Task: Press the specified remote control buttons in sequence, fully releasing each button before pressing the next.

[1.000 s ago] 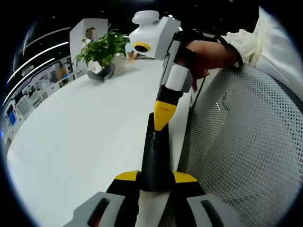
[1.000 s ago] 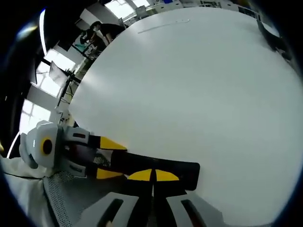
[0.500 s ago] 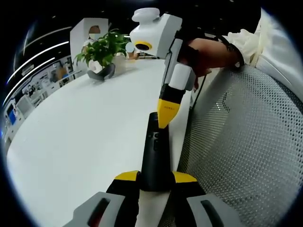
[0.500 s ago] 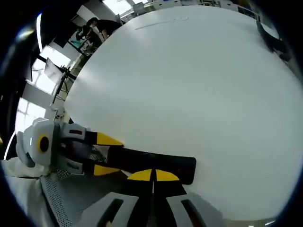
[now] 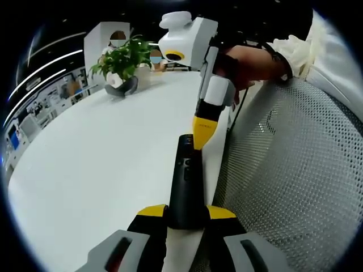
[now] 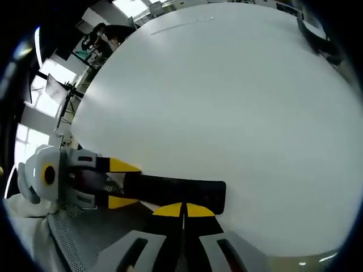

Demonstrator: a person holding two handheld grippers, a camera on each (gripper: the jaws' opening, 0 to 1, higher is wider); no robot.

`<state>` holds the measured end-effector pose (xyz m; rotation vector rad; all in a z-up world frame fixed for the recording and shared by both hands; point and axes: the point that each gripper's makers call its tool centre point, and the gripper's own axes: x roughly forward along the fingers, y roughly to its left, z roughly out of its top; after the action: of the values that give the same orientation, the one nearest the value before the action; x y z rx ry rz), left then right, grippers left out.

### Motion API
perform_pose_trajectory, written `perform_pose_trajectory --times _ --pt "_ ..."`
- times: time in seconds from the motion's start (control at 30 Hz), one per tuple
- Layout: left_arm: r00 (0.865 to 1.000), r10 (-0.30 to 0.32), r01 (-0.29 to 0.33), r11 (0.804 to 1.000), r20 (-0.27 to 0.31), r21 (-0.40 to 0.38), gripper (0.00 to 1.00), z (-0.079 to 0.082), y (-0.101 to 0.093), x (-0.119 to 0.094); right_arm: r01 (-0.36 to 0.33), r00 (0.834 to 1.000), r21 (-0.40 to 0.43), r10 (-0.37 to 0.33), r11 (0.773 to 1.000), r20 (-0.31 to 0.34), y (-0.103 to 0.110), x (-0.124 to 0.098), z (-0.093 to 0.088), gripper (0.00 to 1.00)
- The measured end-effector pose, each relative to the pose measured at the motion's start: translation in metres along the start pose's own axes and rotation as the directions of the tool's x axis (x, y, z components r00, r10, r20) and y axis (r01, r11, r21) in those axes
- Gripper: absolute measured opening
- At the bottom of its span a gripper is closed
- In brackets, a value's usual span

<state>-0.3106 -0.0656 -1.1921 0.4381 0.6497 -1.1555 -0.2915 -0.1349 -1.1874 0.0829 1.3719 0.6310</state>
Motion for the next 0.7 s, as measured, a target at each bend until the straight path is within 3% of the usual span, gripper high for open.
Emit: perform_pose_trajectory --times 0.27,0.5,0.7 --pt "1.0 -0.001 0.001 1.0 0.0 0.0 0.25 0.0 -0.0002 0.0001 -0.006 1.0 0.002 0.006 1.0 -0.001 -0.0018 0.0014 0.0004 0.0" --pt "1.0 -0.001 0.001 1.0 0.001 0.0 0.25 0.0003 -0.0005 0.0 0.049 0.998 -0.094 -0.051 0.994 -0.02 0.0014 0.0024 -0.0048 0.0" --pt "1.0 -0.002 0.002 1.0 0.002 -0.001 0.25 0.0002 -0.0005 -0.0001 0.054 0.998 -0.102 -0.056 0.993 -0.02 0.0004 0.0018 -0.0051 0.0"
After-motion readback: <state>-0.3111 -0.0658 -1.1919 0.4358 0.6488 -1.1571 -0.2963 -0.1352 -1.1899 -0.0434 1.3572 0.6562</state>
